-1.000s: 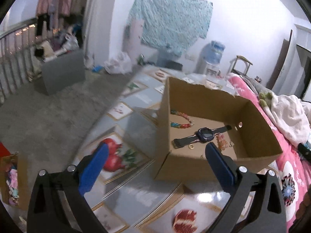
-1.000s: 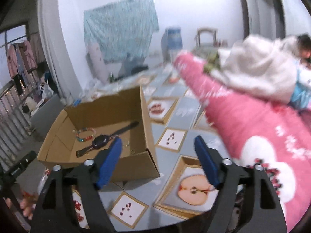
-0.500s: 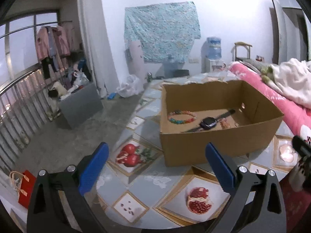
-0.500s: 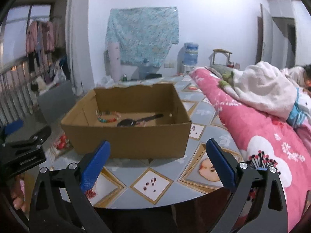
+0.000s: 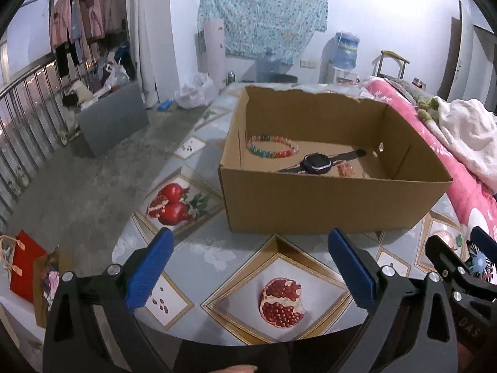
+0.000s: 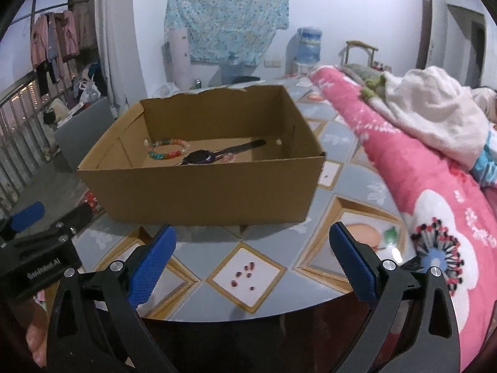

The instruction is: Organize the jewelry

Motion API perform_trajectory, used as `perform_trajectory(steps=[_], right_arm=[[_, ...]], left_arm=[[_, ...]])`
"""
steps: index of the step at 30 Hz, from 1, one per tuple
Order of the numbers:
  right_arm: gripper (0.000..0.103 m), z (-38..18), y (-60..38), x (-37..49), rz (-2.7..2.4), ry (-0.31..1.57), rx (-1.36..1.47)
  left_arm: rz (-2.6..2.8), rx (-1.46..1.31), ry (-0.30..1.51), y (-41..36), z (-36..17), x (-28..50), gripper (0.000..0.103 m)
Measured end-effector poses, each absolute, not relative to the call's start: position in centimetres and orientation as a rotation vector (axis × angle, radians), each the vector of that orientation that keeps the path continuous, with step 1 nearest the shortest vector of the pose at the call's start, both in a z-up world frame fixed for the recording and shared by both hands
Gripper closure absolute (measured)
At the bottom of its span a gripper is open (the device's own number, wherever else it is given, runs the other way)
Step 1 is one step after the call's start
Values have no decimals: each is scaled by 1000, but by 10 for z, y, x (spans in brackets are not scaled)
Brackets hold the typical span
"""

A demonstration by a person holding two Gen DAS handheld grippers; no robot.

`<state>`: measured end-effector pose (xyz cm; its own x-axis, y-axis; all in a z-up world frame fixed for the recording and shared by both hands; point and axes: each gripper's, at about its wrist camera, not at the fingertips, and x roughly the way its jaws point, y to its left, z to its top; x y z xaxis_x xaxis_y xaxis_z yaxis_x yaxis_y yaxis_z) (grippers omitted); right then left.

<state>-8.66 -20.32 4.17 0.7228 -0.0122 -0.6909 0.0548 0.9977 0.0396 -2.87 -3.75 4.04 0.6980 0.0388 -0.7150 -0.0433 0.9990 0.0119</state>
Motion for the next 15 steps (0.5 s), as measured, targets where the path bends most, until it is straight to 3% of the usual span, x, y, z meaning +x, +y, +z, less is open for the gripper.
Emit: perform_trajectory(steps=[15], right_arm=[[8,30,-195,-77,-37,810,55]], left_arm=[[52,-20,859,-33,28,-17,6]])
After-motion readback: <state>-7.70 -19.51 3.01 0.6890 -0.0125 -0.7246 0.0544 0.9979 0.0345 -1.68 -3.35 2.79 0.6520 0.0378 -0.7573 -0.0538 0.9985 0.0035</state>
